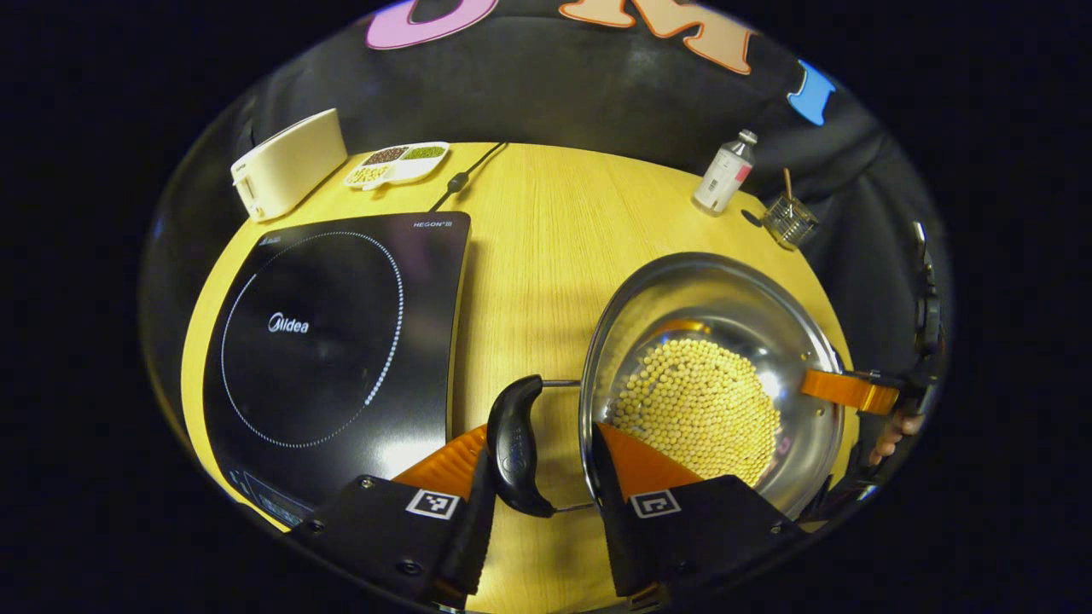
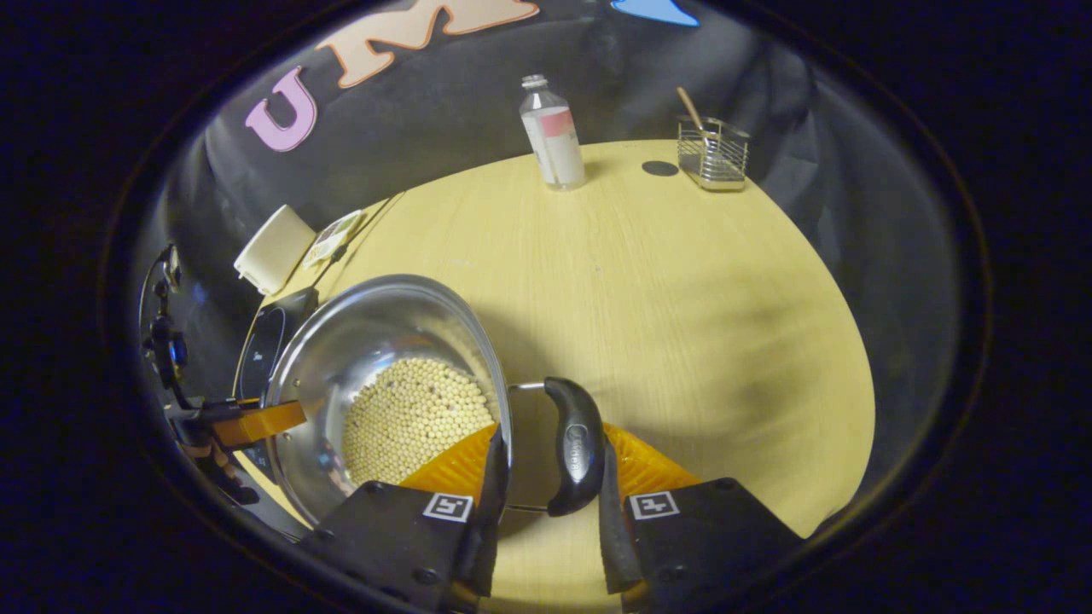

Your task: First push the handle of the pot to place it horizontally, then grasp the pot with both hands and set it on the induction cooktop.

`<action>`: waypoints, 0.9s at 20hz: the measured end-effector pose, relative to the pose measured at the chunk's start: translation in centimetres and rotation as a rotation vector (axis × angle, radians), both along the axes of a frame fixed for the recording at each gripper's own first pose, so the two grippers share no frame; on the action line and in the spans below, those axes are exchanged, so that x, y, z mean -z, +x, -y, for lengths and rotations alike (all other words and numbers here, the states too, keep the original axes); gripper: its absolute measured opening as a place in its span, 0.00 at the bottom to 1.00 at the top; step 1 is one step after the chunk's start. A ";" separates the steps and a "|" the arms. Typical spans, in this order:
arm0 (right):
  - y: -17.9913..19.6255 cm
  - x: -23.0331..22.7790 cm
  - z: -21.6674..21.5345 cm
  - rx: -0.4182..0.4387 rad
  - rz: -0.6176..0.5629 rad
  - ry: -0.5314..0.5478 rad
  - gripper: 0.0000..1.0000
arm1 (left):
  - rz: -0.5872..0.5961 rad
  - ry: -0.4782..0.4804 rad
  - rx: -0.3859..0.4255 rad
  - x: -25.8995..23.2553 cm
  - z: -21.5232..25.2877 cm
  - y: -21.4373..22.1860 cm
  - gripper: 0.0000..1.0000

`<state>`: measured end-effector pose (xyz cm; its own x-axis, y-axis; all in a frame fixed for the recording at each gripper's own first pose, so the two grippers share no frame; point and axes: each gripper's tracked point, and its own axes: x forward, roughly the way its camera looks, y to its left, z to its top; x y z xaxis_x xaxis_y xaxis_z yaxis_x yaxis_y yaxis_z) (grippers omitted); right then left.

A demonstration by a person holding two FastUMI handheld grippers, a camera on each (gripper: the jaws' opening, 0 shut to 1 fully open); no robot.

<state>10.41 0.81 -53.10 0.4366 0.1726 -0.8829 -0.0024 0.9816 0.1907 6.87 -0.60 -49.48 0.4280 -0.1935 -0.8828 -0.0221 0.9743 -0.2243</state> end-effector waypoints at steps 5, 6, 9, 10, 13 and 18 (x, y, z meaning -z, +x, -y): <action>0.2 -1.9 -2.4 -0.003 0.023 0.009 0.52 | 0.052 0.006 -0.006 -2.2 -2.4 0.4 0.57; 0.4 -2.3 -3.1 -0.004 0.029 0.009 0.52 | 0.057 0.002 -0.015 -2.6 -3.1 0.5 0.57; 1.0 -3.8 -5.8 -0.010 0.051 0.000 0.52 | 0.081 -0.023 -0.042 -3.5 -5.9 1.3 0.57; 1.0 -4.2 -7.0 -0.008 0.055 -0.003 0.47 | 0.085 -0.028 -0.042 -3.8 -7.1 1.5 0.57; 1.0 -5.1 -10.8 0.011 0.056 -0.014 0.47 | 0.104 -0.042 -0.023 -4.4 -11.0 2.2 0.57; 0.5 -6.0 -17.9 0.056 0.051 -0.033 0.47 | 0.160 -0.066 0.009 -4.8 -18.0 3.7 0.57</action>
<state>10.93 18.76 -47.07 0.4894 0.1174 -0.8641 0.0442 0.9863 0.1590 10.60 17.42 -44.70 0.5598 -0.2533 -0.7889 0.0276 0.9573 -0.2878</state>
